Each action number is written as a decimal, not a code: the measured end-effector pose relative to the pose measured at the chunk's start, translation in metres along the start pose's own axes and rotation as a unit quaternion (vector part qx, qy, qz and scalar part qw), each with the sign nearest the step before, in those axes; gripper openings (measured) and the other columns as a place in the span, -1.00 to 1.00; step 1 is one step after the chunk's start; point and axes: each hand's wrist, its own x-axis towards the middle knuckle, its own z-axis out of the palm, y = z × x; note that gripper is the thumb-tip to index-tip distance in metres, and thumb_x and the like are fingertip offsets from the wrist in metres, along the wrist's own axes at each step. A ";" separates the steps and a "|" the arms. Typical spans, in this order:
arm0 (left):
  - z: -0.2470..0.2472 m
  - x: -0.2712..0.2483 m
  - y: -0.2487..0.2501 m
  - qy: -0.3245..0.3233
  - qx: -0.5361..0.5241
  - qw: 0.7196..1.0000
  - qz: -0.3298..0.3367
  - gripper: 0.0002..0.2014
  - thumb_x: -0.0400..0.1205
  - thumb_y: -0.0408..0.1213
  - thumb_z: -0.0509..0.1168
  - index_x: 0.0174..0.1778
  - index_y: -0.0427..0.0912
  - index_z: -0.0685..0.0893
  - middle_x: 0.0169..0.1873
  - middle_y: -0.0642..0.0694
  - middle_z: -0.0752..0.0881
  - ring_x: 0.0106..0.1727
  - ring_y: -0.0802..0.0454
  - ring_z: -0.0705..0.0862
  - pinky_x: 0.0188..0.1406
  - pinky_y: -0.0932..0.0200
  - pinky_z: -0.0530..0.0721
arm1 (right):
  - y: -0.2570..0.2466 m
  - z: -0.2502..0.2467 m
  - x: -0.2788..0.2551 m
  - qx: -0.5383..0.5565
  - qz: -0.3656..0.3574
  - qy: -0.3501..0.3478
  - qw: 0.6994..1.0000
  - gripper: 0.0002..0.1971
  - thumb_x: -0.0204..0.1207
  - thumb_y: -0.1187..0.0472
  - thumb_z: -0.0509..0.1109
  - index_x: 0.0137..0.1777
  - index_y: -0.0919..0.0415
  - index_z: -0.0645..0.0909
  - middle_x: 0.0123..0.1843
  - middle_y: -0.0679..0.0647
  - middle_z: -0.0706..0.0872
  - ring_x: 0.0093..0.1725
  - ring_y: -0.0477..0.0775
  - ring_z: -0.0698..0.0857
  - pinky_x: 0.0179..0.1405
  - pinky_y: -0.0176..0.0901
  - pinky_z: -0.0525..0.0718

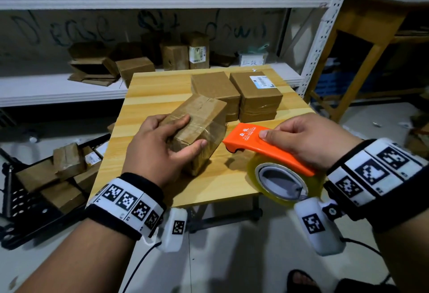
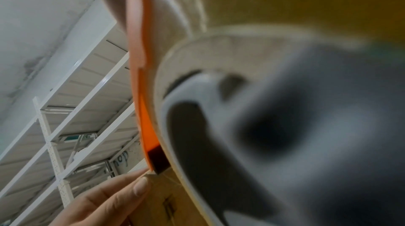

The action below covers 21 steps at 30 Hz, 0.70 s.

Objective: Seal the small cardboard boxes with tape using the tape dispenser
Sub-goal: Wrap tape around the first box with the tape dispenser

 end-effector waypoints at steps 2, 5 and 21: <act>-0.001 0.001 0.000 -0.004 -0.001 1.000 -0.006 -0.09 0.29 0.56 0.24 0.54 0.19 0.67 0.50 -0.07 0.58 0.50 -0.05 0.56 0.47 0.04 0.56 | 0.000 -0.006 -0.001 -0.021 0.002 0.003 1.000 -0.52 0.54 -0.41 0.41 -0.16 0.00 0.85 -0.34 -0.03 0.87 -0.27 0.01 0.85 -0.04 0.05 0.82; -0.001 0.001 0.000 -0.004 -0.004 1.000 -0.002 -0.10 0.30 0.57 0.24 0.54 0.20 0.67 0.51 -0.08 0.58 0.50 -0.05 0.56 0.48 0.04 0.57 | 0.003 -0.010 -0.003 -0.052 0.006 0.005 0.999 -0.52 0.53 -0.42 0.41 -0.16 -0.01 0.85 -0.31 0.00 0.87 -0.21 0.05 0.85 0.07 0.16 0.83; 0.000 0.001 -0.002 -0.003 -0.018 1.000 -0.010 -0.11 0.30 0.58 0.25 0.53 0.24 0.67 0.50 -0.07 0.59 0.47 -0.06 0.59 0.44 0.09 0.58 | 0.006 -0.023 -0.015 -0.078 0.027 -0.014 0.997 -0.52 0.49 -0.43 0.40 -0.17 -0.04 0.86 -0.36 -0.12 0.86 -0.28 -0.04 0.85 -0.19 -0.09 0.71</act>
